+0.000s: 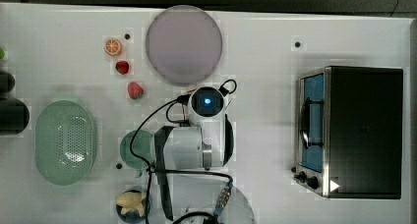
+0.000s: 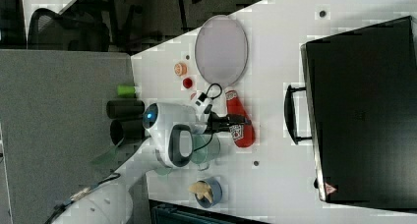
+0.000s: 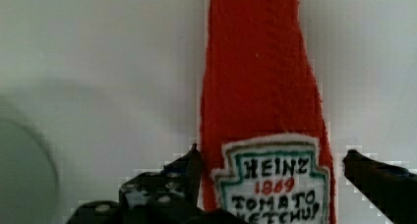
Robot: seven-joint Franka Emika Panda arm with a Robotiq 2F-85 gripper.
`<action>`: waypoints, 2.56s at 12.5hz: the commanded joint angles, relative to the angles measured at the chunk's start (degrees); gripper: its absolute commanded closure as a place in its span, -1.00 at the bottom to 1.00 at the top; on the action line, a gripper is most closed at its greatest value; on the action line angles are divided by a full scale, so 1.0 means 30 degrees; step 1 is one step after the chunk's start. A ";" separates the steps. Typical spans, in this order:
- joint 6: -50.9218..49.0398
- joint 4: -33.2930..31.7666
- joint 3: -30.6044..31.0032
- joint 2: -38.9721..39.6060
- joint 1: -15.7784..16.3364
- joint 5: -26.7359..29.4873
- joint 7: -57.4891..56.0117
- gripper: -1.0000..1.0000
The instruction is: Pick Ketchup from the table and place it in strainer.
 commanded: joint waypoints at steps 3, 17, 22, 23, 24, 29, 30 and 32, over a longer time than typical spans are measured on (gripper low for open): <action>0.0465 0.0234 0.0194 0.0288 -0.0042 0.0132 -0.0745 -0.70; -0.9814 0.3029 0.3149 -0.9594 0.0729 0.0324 0.3032 -0.25; -0.8751 0.3614 0.7100 -0.8251 0.1699 0.2087 1.0346 -0.25; -0.7847 0.3708 0.7926 -0.7641 0.1849 0.2073 1.1326 -0.25; -0.6725 0.3743 0.8650 -0.6988 0.1953 0.2056 1.2165 -0.25; -0.2697 0.3733 1.0634 -0.3328 0.2762 0.1747 1.4441 -0.25; -0.2248 0.3717 1.0663 -0.2556 0.3090 0.1415 1.4454 -0.25; -0.0635 0.3704 1.0582 -0.1069 0.3572 0.0240 1.4758 -0.25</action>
